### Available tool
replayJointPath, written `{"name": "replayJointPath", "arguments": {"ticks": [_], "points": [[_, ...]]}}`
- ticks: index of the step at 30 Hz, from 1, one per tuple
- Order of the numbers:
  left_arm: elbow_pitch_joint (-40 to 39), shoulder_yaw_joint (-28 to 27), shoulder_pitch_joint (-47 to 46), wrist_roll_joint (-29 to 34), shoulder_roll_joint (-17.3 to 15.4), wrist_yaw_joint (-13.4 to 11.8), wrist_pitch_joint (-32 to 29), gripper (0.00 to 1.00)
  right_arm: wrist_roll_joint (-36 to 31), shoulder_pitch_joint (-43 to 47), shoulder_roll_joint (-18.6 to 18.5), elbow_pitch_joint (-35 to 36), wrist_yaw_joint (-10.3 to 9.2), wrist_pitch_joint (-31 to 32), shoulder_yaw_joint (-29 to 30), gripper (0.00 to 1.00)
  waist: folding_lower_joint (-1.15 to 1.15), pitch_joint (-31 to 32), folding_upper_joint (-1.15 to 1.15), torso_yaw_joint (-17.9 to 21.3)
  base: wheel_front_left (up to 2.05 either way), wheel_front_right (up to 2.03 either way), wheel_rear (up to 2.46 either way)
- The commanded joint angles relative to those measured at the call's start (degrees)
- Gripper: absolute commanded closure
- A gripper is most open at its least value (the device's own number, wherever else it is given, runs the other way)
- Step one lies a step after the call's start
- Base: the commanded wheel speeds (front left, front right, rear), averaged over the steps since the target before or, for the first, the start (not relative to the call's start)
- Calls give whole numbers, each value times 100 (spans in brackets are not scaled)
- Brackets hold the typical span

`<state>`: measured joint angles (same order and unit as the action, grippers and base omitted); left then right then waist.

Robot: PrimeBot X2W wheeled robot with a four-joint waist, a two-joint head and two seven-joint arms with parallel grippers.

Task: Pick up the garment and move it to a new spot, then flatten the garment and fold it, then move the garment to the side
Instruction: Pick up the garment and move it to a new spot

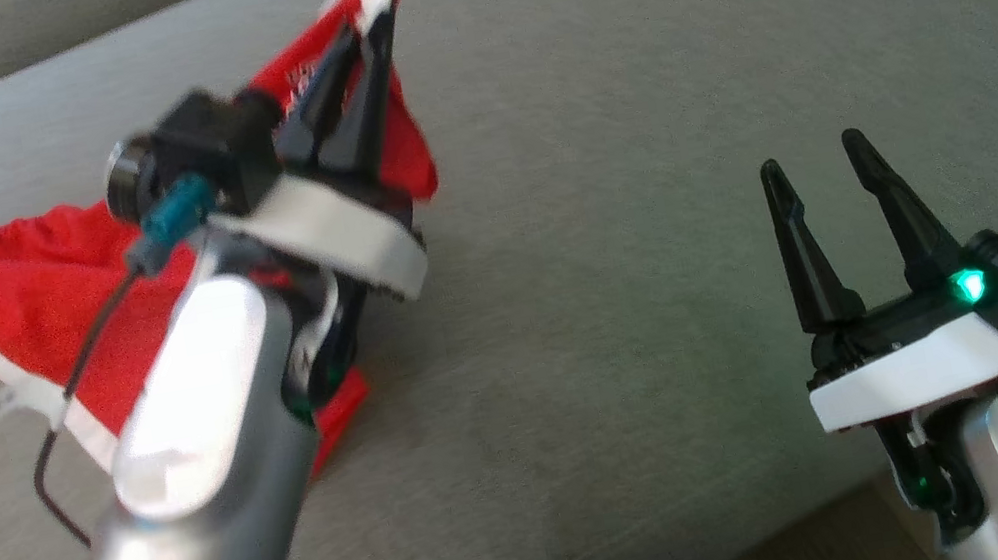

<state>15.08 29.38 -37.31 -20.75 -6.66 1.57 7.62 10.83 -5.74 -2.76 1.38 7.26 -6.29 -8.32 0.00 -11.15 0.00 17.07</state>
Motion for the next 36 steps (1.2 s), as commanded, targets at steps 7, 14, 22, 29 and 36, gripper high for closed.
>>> {"name": "replayJointPath", "arguments": {"ticks": [7, 14, 22, 29, 36], "points": [[287, -15, -924, 77, 94, 84, -56, 100, 259, -277, -11, 181, 23, -325, -217, 0, 0, -816, 0, 914, 0, 0, 0], [1233, 207, -933, -69, 115, 260, -546, 100, 416, -375, -11, 59, 23, -543, -321, 0, 0, -1082, 0, 1006, 0, 0, 0], [2014, 450, -906, -345, 184, 461, -770, 0, 463, -491, -11, -187, 23, -676, -322, 0, 0, -1014, 0, 834, 0, 0, 0], [1989, 494, -783, -320, 221, 362, -151, 0, 242, -470, -11, -273, 23, -574, -186, 0, 0, -605, 0, 272, 0, 0, 0], [1624, -7, -333, -431, -28, -166, 549, 0, 1, -390, -11, -184, 23, -296, -4, 0, 0, -187, 0, -486, 0, 0, 0]]}}
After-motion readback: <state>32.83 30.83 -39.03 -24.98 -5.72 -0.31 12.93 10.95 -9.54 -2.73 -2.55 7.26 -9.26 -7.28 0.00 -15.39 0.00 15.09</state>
